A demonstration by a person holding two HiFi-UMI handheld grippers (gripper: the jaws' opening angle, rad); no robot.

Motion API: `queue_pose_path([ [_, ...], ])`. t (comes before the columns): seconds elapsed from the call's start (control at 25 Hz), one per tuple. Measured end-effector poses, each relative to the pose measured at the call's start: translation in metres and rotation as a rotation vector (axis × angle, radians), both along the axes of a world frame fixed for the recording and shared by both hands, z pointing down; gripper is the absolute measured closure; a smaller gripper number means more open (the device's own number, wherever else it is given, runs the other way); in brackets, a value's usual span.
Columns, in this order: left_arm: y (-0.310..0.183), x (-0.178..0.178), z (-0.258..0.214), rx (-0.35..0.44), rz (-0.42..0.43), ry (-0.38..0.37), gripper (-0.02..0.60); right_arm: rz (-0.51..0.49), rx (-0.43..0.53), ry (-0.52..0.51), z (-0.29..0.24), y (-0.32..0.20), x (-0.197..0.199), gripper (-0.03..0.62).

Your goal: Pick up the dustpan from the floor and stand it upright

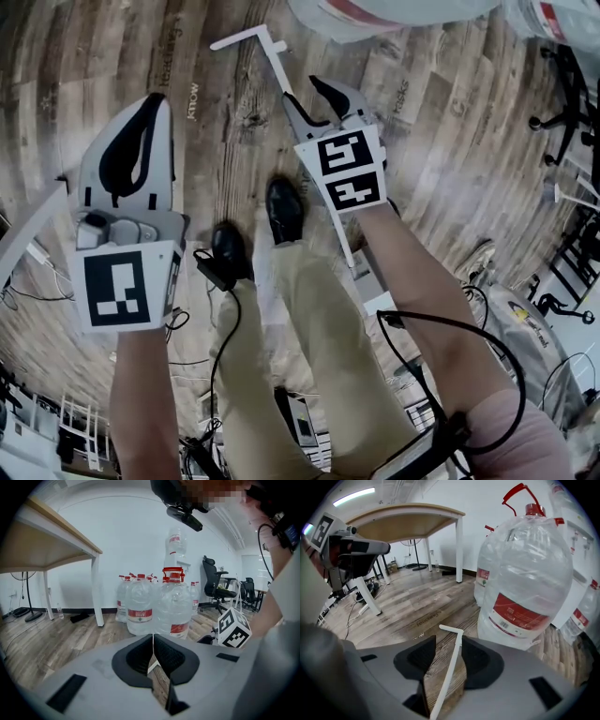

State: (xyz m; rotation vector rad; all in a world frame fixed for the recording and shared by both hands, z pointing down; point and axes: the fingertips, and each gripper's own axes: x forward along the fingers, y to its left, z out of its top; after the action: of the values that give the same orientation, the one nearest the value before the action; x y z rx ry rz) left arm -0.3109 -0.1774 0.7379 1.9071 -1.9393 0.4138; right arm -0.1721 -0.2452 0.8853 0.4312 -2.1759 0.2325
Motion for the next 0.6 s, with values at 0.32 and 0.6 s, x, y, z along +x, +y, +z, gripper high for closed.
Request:
queue_pose_path([
  [0.32,-0.003,0.000,0.023,0.005,0.002,0.006,0.566,0.002,-0.013,0.034,0.044,0.002,0.006,0.425],
  [0.6,-0.010,-0.001,0.043,0.017,0.002,0.003,0.566,0.000,-0.032,0.066,0.083,0.004,0.009,0.427],
])
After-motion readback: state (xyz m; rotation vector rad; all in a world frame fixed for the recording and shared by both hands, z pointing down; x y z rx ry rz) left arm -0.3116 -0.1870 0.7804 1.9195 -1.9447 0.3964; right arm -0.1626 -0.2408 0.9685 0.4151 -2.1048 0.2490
